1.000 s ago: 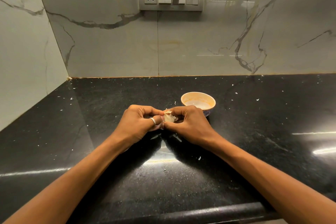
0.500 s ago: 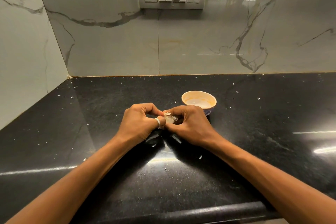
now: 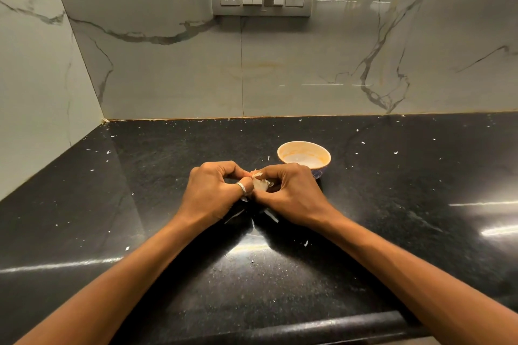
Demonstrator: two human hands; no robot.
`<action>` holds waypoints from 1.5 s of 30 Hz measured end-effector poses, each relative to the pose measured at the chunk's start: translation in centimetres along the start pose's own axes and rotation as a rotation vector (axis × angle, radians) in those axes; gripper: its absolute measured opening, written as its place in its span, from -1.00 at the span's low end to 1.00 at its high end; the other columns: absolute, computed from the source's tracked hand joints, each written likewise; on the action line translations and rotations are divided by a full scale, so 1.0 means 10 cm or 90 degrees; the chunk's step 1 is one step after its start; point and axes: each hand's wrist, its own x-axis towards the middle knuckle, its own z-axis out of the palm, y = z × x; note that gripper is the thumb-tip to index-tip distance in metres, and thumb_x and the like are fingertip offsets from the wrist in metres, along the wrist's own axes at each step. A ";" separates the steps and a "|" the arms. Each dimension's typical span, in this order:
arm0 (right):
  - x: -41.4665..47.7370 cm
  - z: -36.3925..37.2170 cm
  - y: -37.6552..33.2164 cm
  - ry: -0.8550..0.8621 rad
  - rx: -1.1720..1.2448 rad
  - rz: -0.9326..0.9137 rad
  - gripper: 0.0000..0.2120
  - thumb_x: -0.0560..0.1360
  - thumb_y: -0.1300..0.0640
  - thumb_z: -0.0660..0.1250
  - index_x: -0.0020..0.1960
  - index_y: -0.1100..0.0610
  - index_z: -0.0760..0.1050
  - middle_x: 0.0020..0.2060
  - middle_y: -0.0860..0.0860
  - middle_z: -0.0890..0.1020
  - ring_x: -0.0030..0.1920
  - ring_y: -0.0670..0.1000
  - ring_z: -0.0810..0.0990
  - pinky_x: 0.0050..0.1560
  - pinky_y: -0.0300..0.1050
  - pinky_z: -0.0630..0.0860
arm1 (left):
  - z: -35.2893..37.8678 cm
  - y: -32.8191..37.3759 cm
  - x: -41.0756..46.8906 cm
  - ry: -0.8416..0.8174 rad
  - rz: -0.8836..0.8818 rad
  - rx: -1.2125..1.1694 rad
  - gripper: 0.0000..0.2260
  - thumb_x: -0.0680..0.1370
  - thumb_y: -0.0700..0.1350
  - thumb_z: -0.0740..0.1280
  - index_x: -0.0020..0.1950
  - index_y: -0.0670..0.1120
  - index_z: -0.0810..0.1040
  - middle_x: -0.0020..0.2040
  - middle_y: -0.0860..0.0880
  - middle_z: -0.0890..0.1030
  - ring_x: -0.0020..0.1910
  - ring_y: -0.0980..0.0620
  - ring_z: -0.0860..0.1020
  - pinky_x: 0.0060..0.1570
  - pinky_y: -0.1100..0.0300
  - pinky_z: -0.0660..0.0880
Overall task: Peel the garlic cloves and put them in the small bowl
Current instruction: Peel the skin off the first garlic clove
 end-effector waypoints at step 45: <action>0.04 -0.05 0.00 0.004 0.195 0.191 -0.91 0.48 0.31 0.48 -0.02 0.25 0.71 -0.19 0.10 0.75 -0.18 -0.06 0.70 -0.04 -0.21 0.63 | -0.02 -0.07 0.06 -0.118 -0.115 -0.306 -0.81 0.46 -0.24 0.52 0.06 -0.15 0.67 -0.04 -0.19 0.71 -0.08 -0.06 0.68 0.10 0.08 0.61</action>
